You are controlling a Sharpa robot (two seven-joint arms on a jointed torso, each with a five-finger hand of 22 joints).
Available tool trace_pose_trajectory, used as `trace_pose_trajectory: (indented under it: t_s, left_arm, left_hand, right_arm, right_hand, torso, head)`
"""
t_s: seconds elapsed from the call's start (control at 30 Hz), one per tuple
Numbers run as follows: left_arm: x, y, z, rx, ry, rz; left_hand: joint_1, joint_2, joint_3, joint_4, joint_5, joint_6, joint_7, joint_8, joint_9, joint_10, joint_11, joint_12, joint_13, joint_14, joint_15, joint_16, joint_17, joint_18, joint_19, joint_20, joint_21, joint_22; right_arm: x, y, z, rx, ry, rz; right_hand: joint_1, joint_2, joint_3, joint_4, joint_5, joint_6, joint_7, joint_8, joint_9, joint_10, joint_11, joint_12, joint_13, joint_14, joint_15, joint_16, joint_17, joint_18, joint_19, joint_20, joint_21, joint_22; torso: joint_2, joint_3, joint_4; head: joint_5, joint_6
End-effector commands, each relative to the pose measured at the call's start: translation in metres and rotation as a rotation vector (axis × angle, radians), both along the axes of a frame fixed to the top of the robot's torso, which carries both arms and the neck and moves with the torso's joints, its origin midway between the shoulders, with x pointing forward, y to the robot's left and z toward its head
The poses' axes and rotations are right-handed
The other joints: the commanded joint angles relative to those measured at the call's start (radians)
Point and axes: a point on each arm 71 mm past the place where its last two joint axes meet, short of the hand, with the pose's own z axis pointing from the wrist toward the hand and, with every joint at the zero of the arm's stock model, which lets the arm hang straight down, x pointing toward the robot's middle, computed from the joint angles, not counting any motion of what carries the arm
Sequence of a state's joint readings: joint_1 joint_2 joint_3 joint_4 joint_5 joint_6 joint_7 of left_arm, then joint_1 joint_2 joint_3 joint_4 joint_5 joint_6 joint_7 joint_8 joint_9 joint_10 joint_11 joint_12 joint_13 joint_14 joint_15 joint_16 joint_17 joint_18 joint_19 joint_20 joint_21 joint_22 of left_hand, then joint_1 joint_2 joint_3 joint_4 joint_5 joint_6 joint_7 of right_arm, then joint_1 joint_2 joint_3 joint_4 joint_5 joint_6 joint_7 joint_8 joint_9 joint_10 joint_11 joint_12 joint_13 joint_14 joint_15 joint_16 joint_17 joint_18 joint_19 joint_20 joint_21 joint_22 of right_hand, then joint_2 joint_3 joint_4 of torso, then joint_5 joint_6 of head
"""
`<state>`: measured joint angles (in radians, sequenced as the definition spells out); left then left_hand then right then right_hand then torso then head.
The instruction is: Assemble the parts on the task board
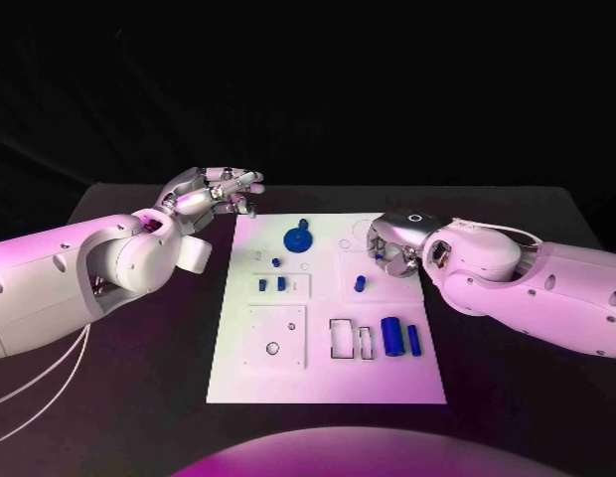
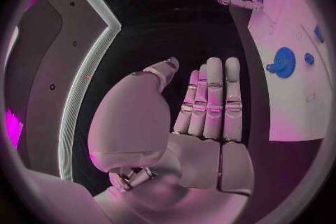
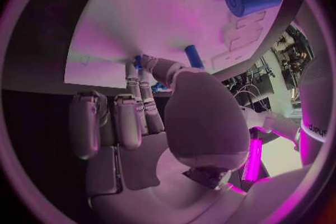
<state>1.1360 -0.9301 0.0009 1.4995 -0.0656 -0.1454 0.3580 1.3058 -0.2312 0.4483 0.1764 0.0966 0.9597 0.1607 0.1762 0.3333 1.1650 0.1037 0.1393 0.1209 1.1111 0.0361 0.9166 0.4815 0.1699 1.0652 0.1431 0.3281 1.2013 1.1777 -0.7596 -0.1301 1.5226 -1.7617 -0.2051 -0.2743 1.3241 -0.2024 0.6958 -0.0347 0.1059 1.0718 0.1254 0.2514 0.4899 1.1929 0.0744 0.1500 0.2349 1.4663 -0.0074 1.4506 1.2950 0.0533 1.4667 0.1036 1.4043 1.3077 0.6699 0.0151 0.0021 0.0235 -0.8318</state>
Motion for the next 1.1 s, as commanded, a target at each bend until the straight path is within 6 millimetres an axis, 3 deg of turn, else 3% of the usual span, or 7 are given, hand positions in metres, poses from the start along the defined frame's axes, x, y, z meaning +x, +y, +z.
trace_pose_trajectory:
  t_s: [0.03, 0.37, 0.77, 1.1]
  left_arm:
    - [-0.001, -0.003, 0.002, -0.017, -0.003, -0.022]
    - [0.0, -0.003, 0.001, -0.014, -0.001, -0.024]
    - [0.002, -0.003, 0.0, -0.012, 0.0, -0.022]
    - [0.003, -0.003, -0.001, -0.012, 0.003, -0.023]
  left_hand:
    - [-0.001, 0.007, -0.004, -0.002, 0.006, -0.008, 0.001, 0.006, 0.001, -0.01, 0.0, -0.004, 0.001, -0.009, 0.001, -0.005, -0.001, 0.01, 0.004, 0.001, -0.003, -0.001]
    - [0.002, 0.008, -0.006, -0.004, 0.007, -0.011, 0.002, 0.006, 0.002, -0.013, 0.001, -0.005, 0.001, -0.01, 0.001, -0.007, -0.002, 0.01, 0.005, 0.001, -0.006, -0.003]
    - [0.003, 0.008, -0.007, -0.004, 0.008, -0.012, 0.003, 0.006, 0.002, -0.014, 0.001, -0.006, 0.001, -0.01, 0.002, -0.007, -0.002, 0.01, 0.005, 0.001, -0.007, -0.004]
    - [0.002, 0.009, -0.009, -0.004, 0.008, -0.014, 0.004, 0.005, 0.002, -0.017, 0.002, -0.007, 0.001, -0.011, 0.002, -0.008, -0.003, 0.01, 0.006, 0.001, -0.01, -0.005]
  right_arm:
    - [-0.003, -0.001, -0.006, -0.051, -0.023, -0.007]
    - [-0.007, 0.0, 0.002, 0.01, -0.113, -0.008]
    - [-0.015, -0.002, 0.012, 0.086, -0.134, -0.006]
    - [-0.027, 0.001, 0.026, 0.169, -0.128, 0.005]
  right_hand:
    - [0.007, 0.008, 0.002, -0.009, 0.005, 0.01, -0.001, 0.004, 0.002, 0.024, -0.014, 0.002, -0.001, 0.045, -0.005, 0.002, 0.0, -0.016, 0.023, -0.008, 0.004, 0.213]
    - [0.015, 0.018, 0.032, -0.038, 0.027, 0.016, -0.003, 0.008, 0.014, 0.048, -0.018, -0.004, 0.008, 0.046, -0.01, 0.002, 0.0, -0.022, 0.038, -0.013, 0.034, 0.223]
    - [0.014, 0.018, 0.036, -0.041, 0.025, 0.017, -0.004, 0.008, 0.016, 0.05, -0.018, -0.006, 0.01, 0.046, -0.01, 0.002, 0.0, -0.024, 0.042, -0.014, 0.042, 0.225]
    - [0.014, 0.018, 0.036, -0.042, 0.024, 0.017, -0.004, 0.009, 0.016, 0.051, -0.019, -0.006, 0.01, 0.046, -0.011, 0.002, 0.001, -0.025, 0.042, -0.014, 0.043, 0.226]
  torso:
    - [-0.001, 0.0015, -0.0001]
    - [-0.002, 0.0033, -0.001]
    - [-0.001, 0.0031, -0.0017]
    - [-0.002, 0.0022, -0.001]
  head:
    - [0.003, -0.002]
    - [0.016, -0.003]
    - [0.005, 0.0]
    - [0.004, 0.001]
